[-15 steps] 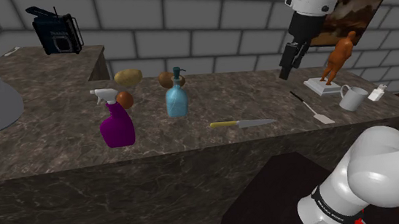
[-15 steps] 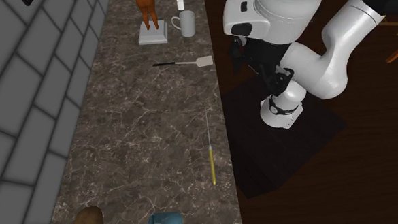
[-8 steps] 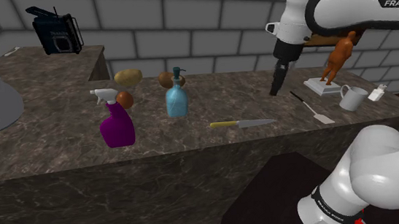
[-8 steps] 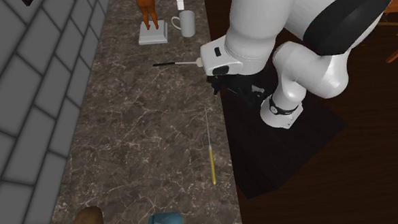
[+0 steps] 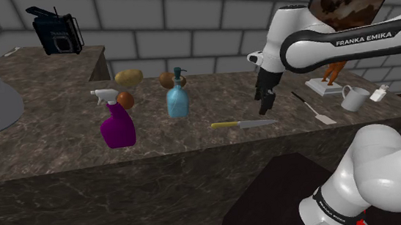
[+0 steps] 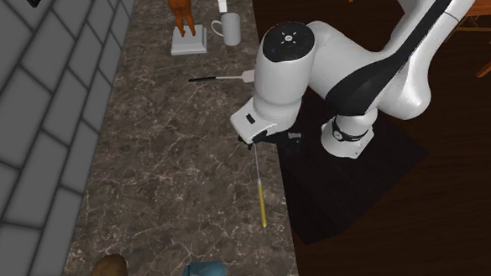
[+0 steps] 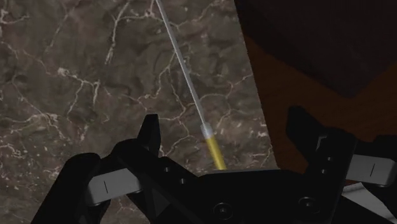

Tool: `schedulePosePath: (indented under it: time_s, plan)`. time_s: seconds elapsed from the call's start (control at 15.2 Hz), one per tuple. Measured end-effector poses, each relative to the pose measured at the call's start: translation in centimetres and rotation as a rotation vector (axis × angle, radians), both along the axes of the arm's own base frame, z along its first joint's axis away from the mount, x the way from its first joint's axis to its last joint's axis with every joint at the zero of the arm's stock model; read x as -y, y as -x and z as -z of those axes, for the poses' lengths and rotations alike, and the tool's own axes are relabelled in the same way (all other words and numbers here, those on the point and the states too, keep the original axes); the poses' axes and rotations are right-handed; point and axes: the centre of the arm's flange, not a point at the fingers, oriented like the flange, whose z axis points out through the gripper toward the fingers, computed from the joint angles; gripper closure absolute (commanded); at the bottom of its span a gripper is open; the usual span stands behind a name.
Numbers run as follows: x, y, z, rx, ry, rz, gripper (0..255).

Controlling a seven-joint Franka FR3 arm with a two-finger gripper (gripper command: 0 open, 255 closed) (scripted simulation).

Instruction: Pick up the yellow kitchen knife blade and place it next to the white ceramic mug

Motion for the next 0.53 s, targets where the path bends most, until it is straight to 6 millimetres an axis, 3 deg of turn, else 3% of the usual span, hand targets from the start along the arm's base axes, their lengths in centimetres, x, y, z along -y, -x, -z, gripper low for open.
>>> schedulePosePath:
  time_s: [0.33,0.53]
  plan:
    - [-0.2,-2.5,6.1,0.0,-0.021,-0.233,0]
    - [-0.3,-3.1,8.0,0.002,-0.025,-0.29,0]
